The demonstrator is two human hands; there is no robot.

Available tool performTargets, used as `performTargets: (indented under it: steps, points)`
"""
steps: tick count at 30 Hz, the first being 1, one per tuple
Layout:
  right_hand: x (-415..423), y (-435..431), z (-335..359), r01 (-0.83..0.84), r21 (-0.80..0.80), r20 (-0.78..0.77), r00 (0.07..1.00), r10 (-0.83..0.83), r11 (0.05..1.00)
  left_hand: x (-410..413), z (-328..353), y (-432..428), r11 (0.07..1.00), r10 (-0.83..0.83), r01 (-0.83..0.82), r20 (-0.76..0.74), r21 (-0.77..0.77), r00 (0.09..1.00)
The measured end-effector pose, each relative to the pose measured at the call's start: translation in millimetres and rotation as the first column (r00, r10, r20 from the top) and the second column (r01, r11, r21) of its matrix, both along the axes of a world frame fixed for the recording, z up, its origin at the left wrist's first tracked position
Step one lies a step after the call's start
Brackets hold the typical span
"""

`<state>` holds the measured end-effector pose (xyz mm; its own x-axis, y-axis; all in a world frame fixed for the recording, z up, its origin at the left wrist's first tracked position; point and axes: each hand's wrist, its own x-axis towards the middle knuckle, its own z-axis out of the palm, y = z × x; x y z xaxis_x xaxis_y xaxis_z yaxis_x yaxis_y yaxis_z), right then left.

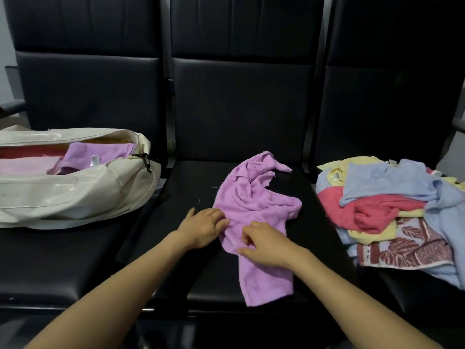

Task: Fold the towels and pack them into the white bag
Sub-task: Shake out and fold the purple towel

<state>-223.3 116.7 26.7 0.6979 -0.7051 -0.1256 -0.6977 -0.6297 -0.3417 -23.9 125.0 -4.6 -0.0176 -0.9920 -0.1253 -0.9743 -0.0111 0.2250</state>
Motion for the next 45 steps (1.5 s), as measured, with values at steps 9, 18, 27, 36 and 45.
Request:
performTargets:
  steps: [9, 18, 27, 36, 45]
  points:
    - [-10.5, -24.0, 6.4, 0.331, -0.094, -0.026, 0.942, -0.334, 0.939, 50.3, -0.2, 14.9, 0.914, 0.304, -0.242, 0.156, -0.326, 0.94]
    - [4.3, -37.5, -13.3, 0.373, 0.052, 0.21, 0.903, -0.376, 0.926, 8.9, 19.2, 40.6, 0.991, -0.092, 0.108, -0.183, 0.078, 0.979]
    - [14.6, -43.6, 11.6, 0.231, 0.491, 0.488, 0.726, -0.485, 0.84, 19.0, 26.4, 30.8, 0.928, 0.231, -0.358, -0.587, -0.108, 0.776]
    - [-26.3, -87.3, 29.1, 0.22, 0.737, 0.618, 0.163, -0.769, 0.639, 48.9, 30.4, 29.6, 0.921, 0.307, -0.389, -0.617, 0.001, 0.725]
    - [-19.7, -69.9, 4.8, 0.375, 0.06, 0.223, 0.898, -0.379, 0.925, 12.3, 30.1, 32.2, 0.98, 0.116, -0.179, -0.485, -0.085, 0.867]
